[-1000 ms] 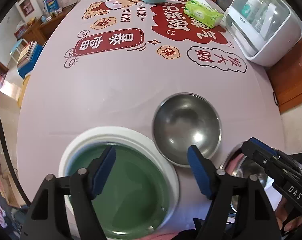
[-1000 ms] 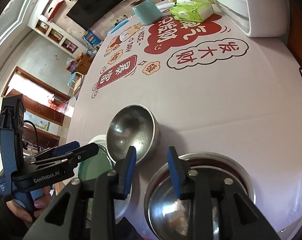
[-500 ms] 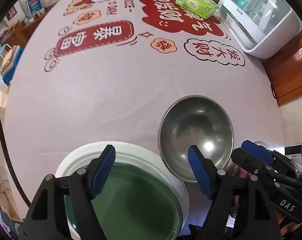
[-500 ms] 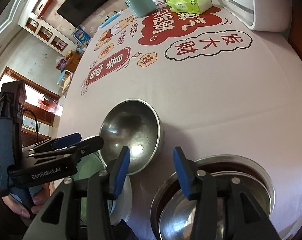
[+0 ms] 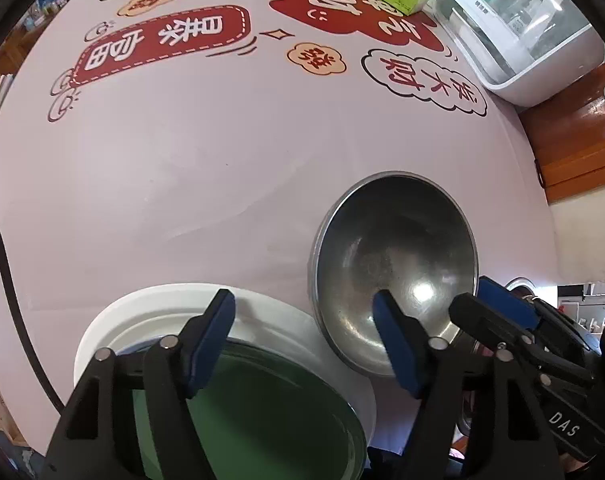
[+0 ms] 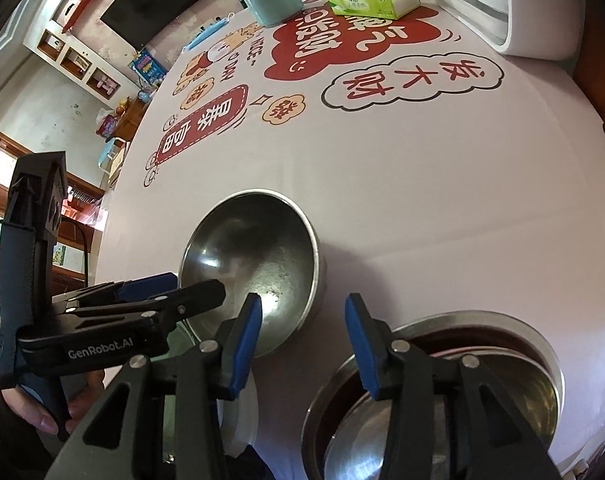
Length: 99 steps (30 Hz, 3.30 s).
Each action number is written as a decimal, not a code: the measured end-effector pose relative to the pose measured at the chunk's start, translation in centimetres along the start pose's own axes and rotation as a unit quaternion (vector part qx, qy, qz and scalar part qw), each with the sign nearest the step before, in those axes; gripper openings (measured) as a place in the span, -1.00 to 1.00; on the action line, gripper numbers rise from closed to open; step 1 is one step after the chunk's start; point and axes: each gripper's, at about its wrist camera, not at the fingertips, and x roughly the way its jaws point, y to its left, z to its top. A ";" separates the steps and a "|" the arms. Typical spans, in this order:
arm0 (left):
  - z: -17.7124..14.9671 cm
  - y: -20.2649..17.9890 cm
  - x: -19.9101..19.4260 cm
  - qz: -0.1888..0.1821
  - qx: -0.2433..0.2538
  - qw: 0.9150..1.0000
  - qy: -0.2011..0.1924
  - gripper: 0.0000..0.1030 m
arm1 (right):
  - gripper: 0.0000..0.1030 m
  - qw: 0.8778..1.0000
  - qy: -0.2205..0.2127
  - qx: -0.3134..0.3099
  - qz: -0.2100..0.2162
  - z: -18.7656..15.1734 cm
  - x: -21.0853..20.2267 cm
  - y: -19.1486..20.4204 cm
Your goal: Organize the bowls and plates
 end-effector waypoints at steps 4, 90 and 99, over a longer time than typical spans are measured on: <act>0.3 0.2 0.5 -0.008 -0.004 1.000 0.007 0.16 | -0.45 1.000 0.004 0.002 -0.002 0.0 0.3 0.2; -7.9 -12.2 -5.6 -0.035 0.012 0.997 -0.065 -0.78 | -0.82 0.997 -0.056 -0.052 0.018 -3.6 -12.3 -8.5; -10.3 -13.0 -4.2 -0.033 -0.024 0.998 -0.052 -0.78 | -0.82 0.996 -0.017 -0.083 0.018 -4.2 -11.9 -9.8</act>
